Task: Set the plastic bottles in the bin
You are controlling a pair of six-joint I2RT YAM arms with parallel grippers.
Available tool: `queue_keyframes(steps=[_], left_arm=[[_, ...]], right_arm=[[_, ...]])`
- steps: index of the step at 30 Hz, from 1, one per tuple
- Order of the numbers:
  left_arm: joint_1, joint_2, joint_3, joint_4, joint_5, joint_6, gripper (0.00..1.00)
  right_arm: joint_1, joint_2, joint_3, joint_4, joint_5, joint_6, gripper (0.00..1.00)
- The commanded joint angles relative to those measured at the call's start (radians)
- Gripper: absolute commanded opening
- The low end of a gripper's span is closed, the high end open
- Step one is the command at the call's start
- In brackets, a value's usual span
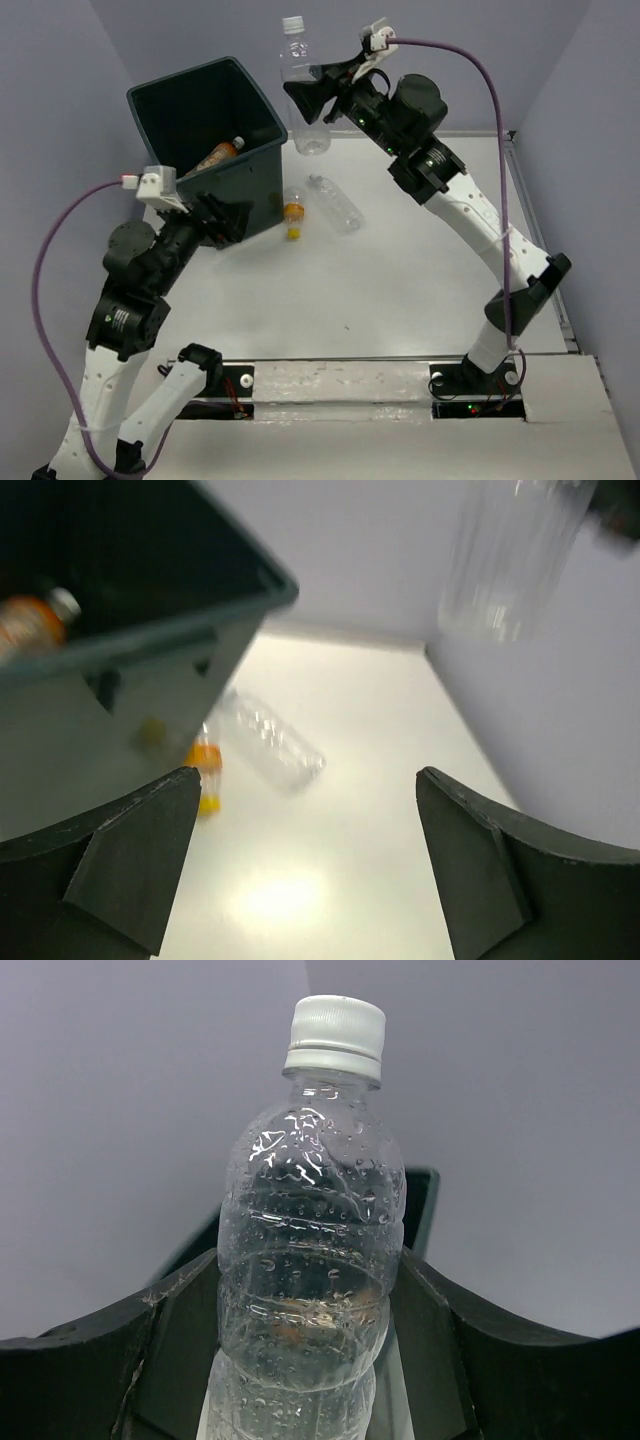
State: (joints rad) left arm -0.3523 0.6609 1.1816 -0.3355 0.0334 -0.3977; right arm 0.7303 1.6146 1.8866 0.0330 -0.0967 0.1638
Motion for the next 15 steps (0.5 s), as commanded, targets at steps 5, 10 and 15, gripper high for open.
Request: queue_keyframes(steps=[5, 10, 15], left_arm=[[-0.004, -0.043, -0.258, -0.086, 0.301, -0.047, 0.99], [-0.005, -0.079, -0.362, -0.076, 0.281, -0.101, 0.99], [-0.007, -0.066, -0.444, -0.027, 0.315, -0.145, 0.99]], right_arm=[[0.078, 0.471, 0.635, 0.071, -0.072, -0.073, 0.36], [0.087, 0.663, 0.758, 0.276, -0.055, -0.110, 0.34], [0.109, 0.818, 0.871, 0.277, -0.043, -0.222, 0.80]])
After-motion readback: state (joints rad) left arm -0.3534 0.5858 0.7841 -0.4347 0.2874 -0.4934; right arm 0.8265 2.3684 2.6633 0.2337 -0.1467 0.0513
